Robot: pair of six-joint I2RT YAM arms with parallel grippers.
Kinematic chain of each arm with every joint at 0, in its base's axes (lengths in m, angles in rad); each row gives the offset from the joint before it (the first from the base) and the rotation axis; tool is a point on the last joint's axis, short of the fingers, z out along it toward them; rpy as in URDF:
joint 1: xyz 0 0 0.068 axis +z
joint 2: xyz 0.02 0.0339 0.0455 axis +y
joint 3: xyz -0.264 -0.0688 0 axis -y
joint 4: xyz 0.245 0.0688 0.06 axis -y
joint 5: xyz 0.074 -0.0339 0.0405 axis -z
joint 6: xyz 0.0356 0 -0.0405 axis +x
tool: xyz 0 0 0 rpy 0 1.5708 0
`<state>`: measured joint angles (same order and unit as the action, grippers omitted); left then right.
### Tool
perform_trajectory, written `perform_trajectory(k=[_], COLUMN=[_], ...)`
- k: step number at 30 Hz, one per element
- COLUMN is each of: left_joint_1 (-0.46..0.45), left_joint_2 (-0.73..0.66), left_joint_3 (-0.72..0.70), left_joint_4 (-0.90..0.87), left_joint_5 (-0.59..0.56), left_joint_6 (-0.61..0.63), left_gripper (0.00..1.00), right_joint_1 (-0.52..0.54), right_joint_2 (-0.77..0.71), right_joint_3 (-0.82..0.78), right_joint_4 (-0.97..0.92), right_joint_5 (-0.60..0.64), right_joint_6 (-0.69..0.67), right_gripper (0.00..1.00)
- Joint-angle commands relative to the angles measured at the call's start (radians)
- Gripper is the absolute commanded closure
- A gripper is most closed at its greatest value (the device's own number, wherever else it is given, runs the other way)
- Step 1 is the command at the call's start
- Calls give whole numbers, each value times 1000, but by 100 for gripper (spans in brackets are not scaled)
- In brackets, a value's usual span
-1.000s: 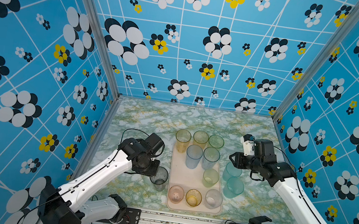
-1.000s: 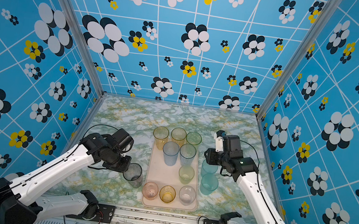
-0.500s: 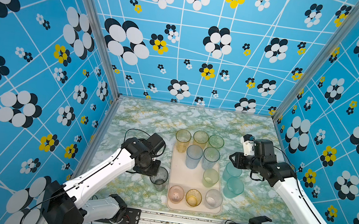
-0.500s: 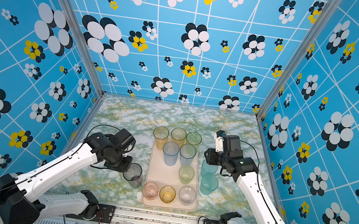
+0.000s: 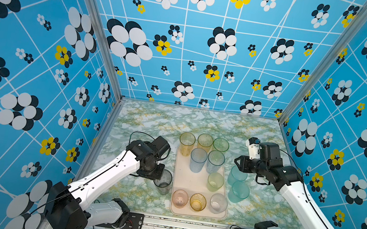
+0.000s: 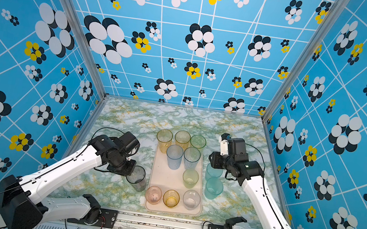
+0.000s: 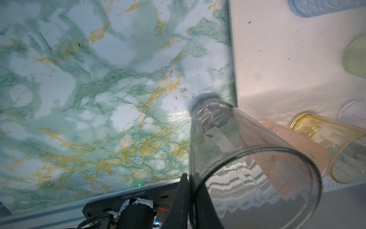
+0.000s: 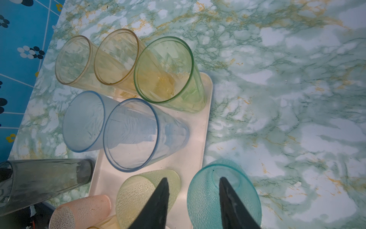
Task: Place the glasses into the tray
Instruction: Pick up the glass from the center of the table.
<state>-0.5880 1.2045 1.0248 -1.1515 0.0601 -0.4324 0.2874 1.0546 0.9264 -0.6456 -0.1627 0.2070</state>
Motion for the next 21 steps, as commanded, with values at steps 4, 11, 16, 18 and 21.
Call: perform_trajectory(k=[4, 11, 16, 18, 21], left_joint_1=[2, -12, -20, -21, -21], left_joint_2=[18, 32, 44, 52, 68], left_joint_3=[60, 103, 150, 177, 219], left_joint_4=[-46, -69, -92, -104, -113], left_joint_5=[-25, -47, -71, -85, -103], left_joint_6=[20, 26, 35, 44, 63], left_gripper=[91, 92, 92, 92, 92], right_joint_1=[-6, -5, -5, -6, -6], right_joint_2=[-4, -6, -7, -7, -5], right_joint_3=[-6, -8, -9, -9, -9], right_joint_4=[-6, -6, -6, -6, -5], right_joint_5=[7, 8, 9, 9, 8], right_joint_6=[12, 11, 10, 9, 11], right_gripper=[56, 56, 56, 56, 56])
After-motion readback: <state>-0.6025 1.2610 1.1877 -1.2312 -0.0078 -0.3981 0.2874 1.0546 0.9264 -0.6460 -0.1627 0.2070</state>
